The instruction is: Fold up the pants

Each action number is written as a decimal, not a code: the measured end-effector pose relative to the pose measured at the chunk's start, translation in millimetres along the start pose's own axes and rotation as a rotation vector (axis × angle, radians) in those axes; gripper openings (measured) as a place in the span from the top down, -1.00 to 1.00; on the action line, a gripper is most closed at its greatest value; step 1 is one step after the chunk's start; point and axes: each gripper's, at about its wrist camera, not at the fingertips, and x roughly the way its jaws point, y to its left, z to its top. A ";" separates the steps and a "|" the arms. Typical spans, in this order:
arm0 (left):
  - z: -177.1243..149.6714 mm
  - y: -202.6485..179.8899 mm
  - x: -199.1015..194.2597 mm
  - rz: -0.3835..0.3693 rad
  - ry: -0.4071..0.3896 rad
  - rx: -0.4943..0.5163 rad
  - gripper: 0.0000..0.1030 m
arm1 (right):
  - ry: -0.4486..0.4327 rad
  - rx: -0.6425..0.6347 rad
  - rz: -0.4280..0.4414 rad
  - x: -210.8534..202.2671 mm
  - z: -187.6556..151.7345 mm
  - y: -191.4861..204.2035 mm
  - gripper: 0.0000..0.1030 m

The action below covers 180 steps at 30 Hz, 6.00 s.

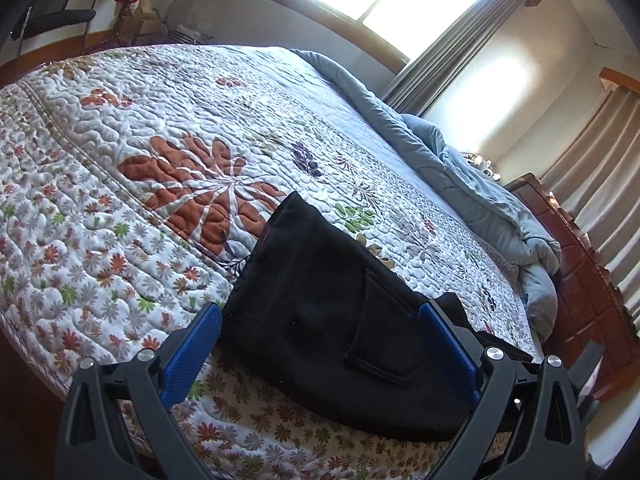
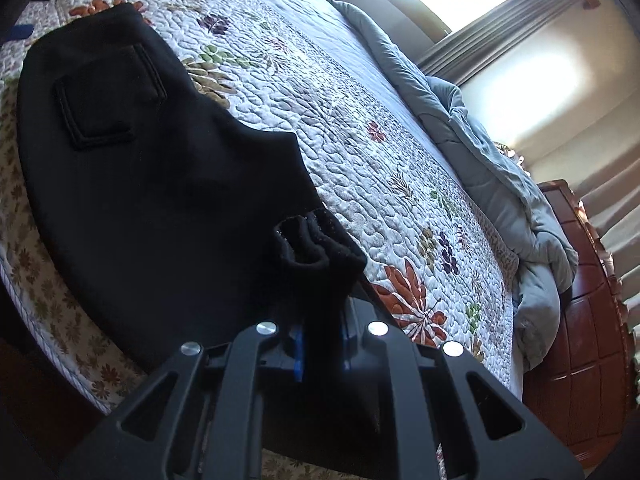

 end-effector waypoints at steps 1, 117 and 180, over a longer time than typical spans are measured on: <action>2.7 2.6 0.6 -0.002 0.000 0.000 -0.92 | -0.001 -0.006 -0.002 0.4 -0.1 2.0 0.77; -30.5 62.3 41.9 -0.218 0.063 -0.528 -0.85 | 0.638 -0.483 1.571 165.1 343.2 148.2 0.22; 22.9 -269.8 -64.6 0.006 0.083 0.346 0.63 | -0.031 0.086 0.850 -44.5 202.2 -169.8 0.37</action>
